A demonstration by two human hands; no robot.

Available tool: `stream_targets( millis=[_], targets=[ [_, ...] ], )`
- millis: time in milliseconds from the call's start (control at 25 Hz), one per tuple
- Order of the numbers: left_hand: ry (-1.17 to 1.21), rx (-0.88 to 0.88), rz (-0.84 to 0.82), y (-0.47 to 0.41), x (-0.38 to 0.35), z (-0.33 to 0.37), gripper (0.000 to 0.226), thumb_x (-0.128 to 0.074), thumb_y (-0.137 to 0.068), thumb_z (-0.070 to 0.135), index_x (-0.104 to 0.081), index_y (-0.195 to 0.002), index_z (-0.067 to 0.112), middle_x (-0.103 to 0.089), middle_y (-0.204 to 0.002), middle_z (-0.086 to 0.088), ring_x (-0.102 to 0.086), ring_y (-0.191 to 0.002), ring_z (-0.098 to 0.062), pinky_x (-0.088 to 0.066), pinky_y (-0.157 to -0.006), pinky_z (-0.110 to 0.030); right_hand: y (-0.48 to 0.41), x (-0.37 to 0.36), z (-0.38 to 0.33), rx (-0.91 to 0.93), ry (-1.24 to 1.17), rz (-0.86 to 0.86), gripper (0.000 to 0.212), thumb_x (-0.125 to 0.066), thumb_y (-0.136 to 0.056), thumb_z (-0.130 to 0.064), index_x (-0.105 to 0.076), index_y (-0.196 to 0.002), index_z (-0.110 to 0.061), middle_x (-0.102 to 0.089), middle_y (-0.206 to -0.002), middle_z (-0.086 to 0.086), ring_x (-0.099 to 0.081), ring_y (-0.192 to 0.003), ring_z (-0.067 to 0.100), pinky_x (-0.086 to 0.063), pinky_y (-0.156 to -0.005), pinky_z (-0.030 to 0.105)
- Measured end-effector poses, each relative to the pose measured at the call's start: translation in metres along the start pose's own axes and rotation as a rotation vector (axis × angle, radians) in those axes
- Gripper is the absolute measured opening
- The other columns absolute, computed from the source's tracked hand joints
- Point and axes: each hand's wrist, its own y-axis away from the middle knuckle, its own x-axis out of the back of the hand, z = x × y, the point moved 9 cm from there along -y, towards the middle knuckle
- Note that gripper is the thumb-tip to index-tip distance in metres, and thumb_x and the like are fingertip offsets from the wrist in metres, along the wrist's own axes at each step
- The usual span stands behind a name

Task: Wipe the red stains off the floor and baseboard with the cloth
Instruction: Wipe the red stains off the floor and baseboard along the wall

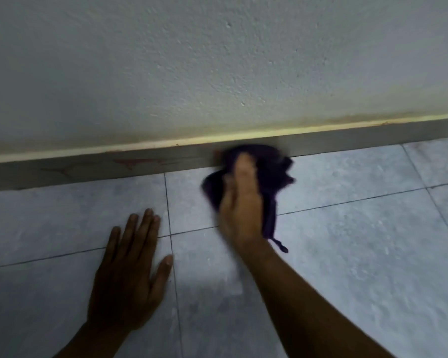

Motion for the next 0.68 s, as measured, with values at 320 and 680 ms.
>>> stream_targets(
  millis=[320, 680],
  targets=[
    [0.037, 0.017, 0.003, 0.000, 0.000, -0.002, 0.075, -0.032, -0.102, 0.053, -0.016, -0.167, 0.019, -0.015, -0.177, -0.001, -0.011, -0.165, -0.022, -0.016, -0.133, -0.052, -0.013, 0.002, 0.032, 0.225, 0.593, -0.257, 0.064, -0.029, -0.106, -0.040, -0.013, -0.162, -0.012, -0.011, -0.170, 0.011, -0.019, -0.154, 0.031, -0.019, -0.125, 0.048],
    [0.031, 0.026, -0.015, 0.000, -0.003, -0.003, 0.075, -0.033, -0.103, 0.054, -0.014, -0.167, 0.019, -0.013, -0.177, -0.002, -0.007, -0.165, -0.021, -0.014, -0.133, -0.051, 0.026, -0.054, -0.021, -0.043, 0.658, -0.348, 0.070, -0.018, -0.101, -0.042, -0.026, -0.155, 0.002, -0.020, -0.161, 0.034, -0.008, -0.154, 0.046, -0.004, -0.127, 0.054]
  ],
)
